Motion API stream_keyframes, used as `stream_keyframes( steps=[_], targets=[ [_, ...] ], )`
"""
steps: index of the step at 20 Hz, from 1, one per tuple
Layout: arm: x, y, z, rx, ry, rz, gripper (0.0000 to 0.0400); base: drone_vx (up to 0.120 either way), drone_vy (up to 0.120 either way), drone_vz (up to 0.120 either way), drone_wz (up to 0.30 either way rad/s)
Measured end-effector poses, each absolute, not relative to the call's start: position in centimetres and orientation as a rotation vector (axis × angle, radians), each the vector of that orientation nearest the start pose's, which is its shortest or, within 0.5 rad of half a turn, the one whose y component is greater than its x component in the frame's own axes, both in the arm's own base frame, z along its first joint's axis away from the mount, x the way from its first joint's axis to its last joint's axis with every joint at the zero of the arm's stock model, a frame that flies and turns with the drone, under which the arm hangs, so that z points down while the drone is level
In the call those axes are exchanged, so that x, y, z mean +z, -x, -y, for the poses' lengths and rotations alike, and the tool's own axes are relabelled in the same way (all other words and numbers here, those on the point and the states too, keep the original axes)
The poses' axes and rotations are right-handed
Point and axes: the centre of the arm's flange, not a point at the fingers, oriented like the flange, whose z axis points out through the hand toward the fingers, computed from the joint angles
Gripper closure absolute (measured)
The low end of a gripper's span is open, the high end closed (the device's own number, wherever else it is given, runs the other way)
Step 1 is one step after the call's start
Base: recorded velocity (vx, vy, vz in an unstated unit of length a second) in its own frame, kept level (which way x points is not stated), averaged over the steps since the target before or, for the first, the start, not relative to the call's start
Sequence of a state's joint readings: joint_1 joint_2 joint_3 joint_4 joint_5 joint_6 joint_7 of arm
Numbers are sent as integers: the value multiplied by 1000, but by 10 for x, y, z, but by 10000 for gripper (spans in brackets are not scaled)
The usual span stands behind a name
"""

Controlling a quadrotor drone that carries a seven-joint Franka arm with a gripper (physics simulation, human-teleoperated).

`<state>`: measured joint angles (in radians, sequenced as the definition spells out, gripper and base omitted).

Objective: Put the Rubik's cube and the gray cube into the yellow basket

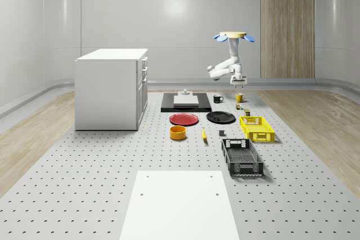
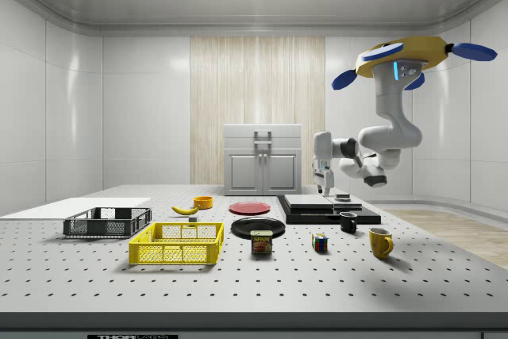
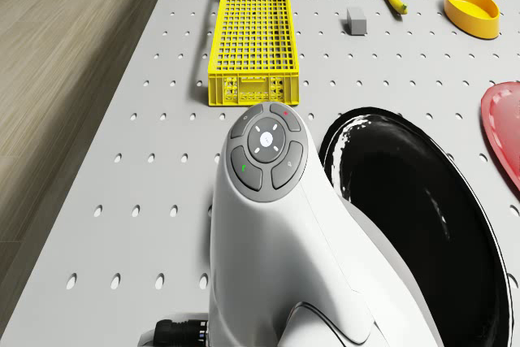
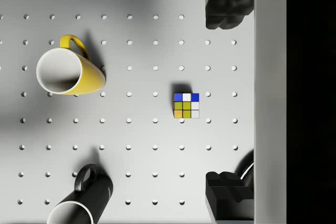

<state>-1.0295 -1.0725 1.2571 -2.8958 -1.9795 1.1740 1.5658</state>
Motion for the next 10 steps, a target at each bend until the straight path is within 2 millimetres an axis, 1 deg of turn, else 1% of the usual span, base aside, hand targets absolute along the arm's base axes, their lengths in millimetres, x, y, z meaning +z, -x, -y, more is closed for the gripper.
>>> stream_keyframes(
  steps=[7, 9, 10],
  targets=[
    [491, -307, 0, 784, -5, 4, 0, 0, 0, -120, 0],
    [491, -307, 0, 784, -4, 4, 0, 0, -120, -120, 0],
    [491, -307, 0, 784, -3, 3, 0, 0, -40, -120, 0]
  ],
)
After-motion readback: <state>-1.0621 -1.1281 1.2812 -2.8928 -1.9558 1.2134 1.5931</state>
